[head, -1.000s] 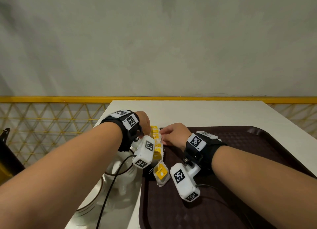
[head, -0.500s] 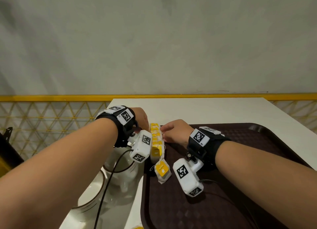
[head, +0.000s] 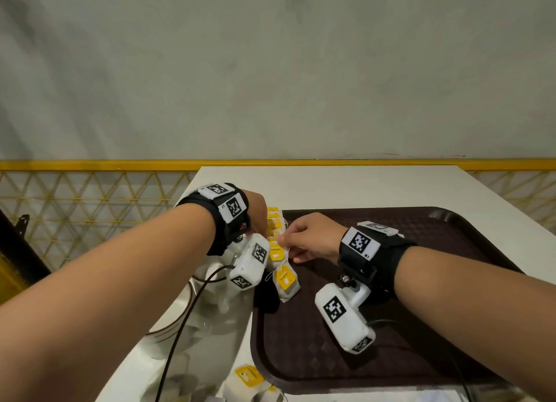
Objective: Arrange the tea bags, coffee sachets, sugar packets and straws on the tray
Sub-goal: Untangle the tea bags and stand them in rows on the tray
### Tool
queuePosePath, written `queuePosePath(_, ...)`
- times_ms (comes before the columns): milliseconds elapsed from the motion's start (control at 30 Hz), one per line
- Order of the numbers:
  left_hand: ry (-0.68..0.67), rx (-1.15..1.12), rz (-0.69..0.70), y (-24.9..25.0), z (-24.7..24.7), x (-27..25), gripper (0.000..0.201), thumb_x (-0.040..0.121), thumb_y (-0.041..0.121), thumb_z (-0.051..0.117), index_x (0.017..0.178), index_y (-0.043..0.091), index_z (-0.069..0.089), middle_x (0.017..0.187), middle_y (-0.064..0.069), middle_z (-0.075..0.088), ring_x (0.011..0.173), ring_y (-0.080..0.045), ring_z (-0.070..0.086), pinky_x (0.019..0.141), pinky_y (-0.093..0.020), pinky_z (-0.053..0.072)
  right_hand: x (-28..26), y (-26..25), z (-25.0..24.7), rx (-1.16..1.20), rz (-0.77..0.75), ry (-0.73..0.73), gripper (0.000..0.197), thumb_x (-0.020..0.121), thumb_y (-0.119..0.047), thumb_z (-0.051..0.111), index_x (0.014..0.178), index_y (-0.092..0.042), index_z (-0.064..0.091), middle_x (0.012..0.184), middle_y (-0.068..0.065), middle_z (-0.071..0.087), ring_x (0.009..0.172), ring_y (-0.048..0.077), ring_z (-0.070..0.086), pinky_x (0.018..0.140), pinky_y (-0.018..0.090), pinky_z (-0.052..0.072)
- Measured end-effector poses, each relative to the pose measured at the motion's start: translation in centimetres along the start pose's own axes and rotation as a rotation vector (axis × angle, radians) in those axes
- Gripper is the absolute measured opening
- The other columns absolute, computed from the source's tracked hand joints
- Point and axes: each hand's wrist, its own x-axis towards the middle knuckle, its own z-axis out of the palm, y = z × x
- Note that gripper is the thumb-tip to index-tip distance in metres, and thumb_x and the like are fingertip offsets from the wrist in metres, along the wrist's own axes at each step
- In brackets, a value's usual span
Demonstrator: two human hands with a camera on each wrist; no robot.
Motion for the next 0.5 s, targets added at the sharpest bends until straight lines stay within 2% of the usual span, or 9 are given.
queuePosePath(67, -0.016, 0.002, 0.004, 0.06, 0.05, -0.1, 0.032, 0.09, 0.022, 0.063, 0.115, 0.002, 0.066, 0.107, -0.013, 0.068, 0.087, -0.018, 0.057, 0.086, -0.03, 0.051, -0.18, 0.1, -0.01, -0.047, -0.007, -0.014, 0.016, 0.087, -0.022, 0.07, 0.079, -0.009, 0.064, 0.074, 0.006, 0.062, 0.071, 0.016, 0.06, 0.065, 0.026, 0.055)
queuePosePath(133, -0.006, -0.031, 0.019, -0.02, 0.08, 0.02, 0.03, 0.088, 0.021, 0.066, 0.111, 0.002, 0.067, 0.087, -0.007, 0.066, 0.08, -0.018, 0.057, 0.075, -0.027, 0.052, -0.37, 0.07, -0.18, -0.081, -0.015, -0.033, 0.013, 0.087, -0.018, 0.07, 0.078, -0.01, 0.065, 0.073, 0.004, 0.062, 0.067, 0.012, 0.059, 0.063, 0.024, 0.054)
queuePosePath(200, 0.011, -0.059, 0.029, -0.03, 0.14, 0.18, 0.024, 0.087, 0.02, 0.068, 0.106, 0.005, 0.067, 0.075, -0.001, 0.061, 0.078, -0.017, 0.058, 0.065, -0.023, 0.049, -0.53, -0.06, -0.4, -0.103, -0.027, -0.06, 0.009, 0.088, -0.011, 0.068, 0.079, -0.01, 0.065, 0.072, 0.004, 0.061, 0.064, 0.009, 0.058, 0.061, 0.022, 0.054)
queuePosePath(267, 0.015, -0.086, 0.033, -0.03, 0.29, 0.4, 0.021, 0.085, 0.019, 0.069, 0.103, 0.008, 0.067, 0.077, 0.0, 0.061, 0.081, -0.018, 0.06, 0.064, -0.023, 0.049, -0.58, -0.23, -0.52, -0.127, -0.044, -0.073, 0.006, 0.089, -0.008, 0.066, 0.083, -0.009, 0.066, 0.074, 0.006, 0.061, 0.063, 0.009, 0.057, 0.061, 0.021, 0.053)
queuePosePath(333, 0.023, -0.089, 0.028, 0.05, 0.43, 0.51, 0.02, 0.085, 0.017, 0.068, 0.102, 0.006, 0.067, 0.079, -0.002, 0.062, 0.08, -0.018, 0.06, 0.064, -0.023, 0.05, -0.46, -0.39, -0.43, -0.125, -0.057, -0.042, 0.004, 0.088, -0.004, 0.066, 0.085, -0.007, 0.066, 0.076, 0.01, 0.061, 0.063, 0.011, 0.058, 0.063, 0.021, 0.056)
queuePosePath(433, 0.083, -0.041, -0.008, -0.08, 0.26, 0.34, 0.029, 0.086, 0.019, 0.068, 0.106, -0.002, 0.066, 0.081, -0.008, 0.063, 0.075, -0.021, 0.057, 0.069, -0.027, 0.049, 0.04, -0.43, -0.24, -0.076, -0.046, 0.037, 0.013, 0.087, 0.005, 0.064, 0.078, -0.005, 0.062, 0.069, 0.011, 0.059, 0.059, 0.016, 0.058, 0.069, 0.029, 0.057)
queuePosePath(500, 0.08, -0.082, -0.026, -0.51, -0.05, 0.2, 0.034, 0.086, 0.026, 0.068, 0.106, -0.001, 0.067, 0.088, -0.012, 0.068, 0.075, -0.021, 0.056, 0.072, -0.028, 0.047, 0.29, -0.44, -0.22, -0.068, -0.042, 0.062, 0.019, 0.086, 0.009, 0.061, 0.074, -0.005, 0.06, 0.065, 0.011, 0.058, 0.057, 0.016, 0.057, 0.067, 0.029, 0.057)
